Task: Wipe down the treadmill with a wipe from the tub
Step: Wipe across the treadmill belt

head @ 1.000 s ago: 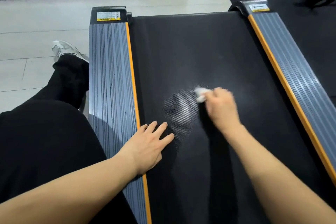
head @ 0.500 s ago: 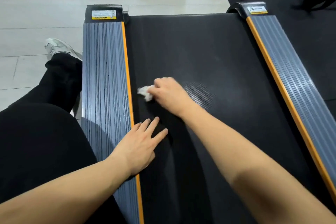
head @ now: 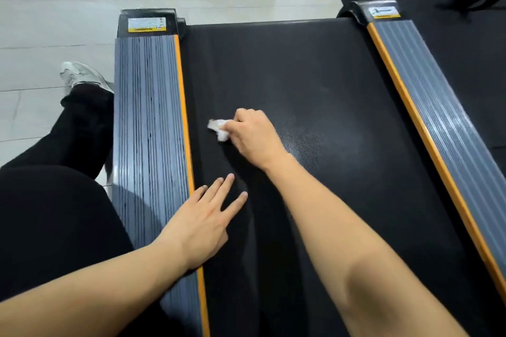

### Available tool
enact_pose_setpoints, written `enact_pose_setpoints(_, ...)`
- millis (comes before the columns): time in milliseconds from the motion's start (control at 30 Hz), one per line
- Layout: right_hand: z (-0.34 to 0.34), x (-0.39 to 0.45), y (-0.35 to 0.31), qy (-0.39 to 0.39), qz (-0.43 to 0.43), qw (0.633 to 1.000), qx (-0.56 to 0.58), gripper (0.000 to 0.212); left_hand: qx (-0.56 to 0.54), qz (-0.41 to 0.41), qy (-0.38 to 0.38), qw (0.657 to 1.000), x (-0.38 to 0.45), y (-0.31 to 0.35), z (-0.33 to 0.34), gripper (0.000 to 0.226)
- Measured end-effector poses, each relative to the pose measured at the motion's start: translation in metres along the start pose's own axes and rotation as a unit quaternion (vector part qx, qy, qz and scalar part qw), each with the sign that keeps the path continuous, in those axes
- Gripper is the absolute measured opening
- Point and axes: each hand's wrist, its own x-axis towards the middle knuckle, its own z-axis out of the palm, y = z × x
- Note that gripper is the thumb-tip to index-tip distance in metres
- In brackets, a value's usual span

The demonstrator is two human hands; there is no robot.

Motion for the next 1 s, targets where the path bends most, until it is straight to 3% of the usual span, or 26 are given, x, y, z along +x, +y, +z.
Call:
enact_pose_setpoints(67, -0.015, -0.008, 0.045, 0.032, 0.046, 0.992, -0.111, 0.007, -0.008, -0.005, 0.0, 1.0, 0.003, -0.002, -0.003, 0.071)
enact_pose_setpoints(133, -0.038, -0.037, 0.098, 0.049, 0.177, 0.965, -0.185, 0.016, 0.007, -0.007, 0.007, 1.0, 0.007, -0.001, -0.003, 0.069)
enact_pose_setpoints(200, -0.059, -0.071, 0.134, 0.034, 0.325, 0.926, -0.19, 0.02, 0.013, -0.009, 0.009, 1.0, 0.011, 0.001, -0.002, 0.065)
enact_pose_setpoints(267, -0.059, -0.077, 0.127, 0.024, 0.412, 0.891, -0.189, 0.019, 0.004, -0.014, 0.016, 1.0, 0.016, 0.003, -0.004, 0.058)
enact_pose_setpoints(300, -0.05, -0.072, 0.11, 0.051, 0.407, 0.892, -0.188, 0.017, 0.002, -0.007, 0.029, 1.0, 0.019, 0.006, -0.005, 0.053)
enact_pose_setpoints(367, -0.024, -0.06, 0.06, 0.073, 0.321, 0.936, -0.125, 0.02, 0.008, 0.022, 0.05, 0.998, 0.026, 0.007, -0.007, 0.046)
enact_pose_setpoints(467, 0.0, -0.062, -0.012, 0.011, 0.164, 0.986, 0.006, 0.023, 0.013, 0.064, 0.05, 0.997, 0.034, -0.004, -0.007, 0.046)
enact_pose_setpoints(567, -0.012, -0.072, 0.013, 0.006, 0.072, 0.996, 0.042, 0.024, 0.023, 0.084, 0.023, 0.996, 0.035, -0.016, -0.01, 0.052)
enact_pose_setpoints(633, -0.026, -0.074, 0.071, 0.042, 0.105, 0.992, -0.054, 0.022, 0.03, 0.092, 0.03, 0.995, 0.038, -0.02, -0.013, 0.052)
enact_pose_setpoints(700, -0.053, -0.081, 0.136, 0.078, 0.217, 0.959, -0.164, 0.022, 0.035, 0.09, 0.051, 0.994, 0.043, -0.02, -0.016, 0.056)
enact_pose_setpoints(833, -0.081, -0.097, 0.191, 0.011, 0.464, 0.864, -0.197, 0.029, 0.028, 0.06, 0.069, 0.995, 0.06, -0.021, -0.018, 0.072)
enact_pose_setpoints(900, -0.066, -0.082, 0.164, 0.009, 0.459, 0.873, -0.166, 0.032, 0.021, 0.049, 0.071, 0.996, 0.071, -0.021, -0.021, 0.078)
enact_pose_setpoints(1000, -0.042, -0.067, 0.087, -0.029, 0.299, 0.953, -0.044, 0.036, 0.031, 0.047, 0.058, 0.997, 0.098, -0.025, -0.028, 0.088)
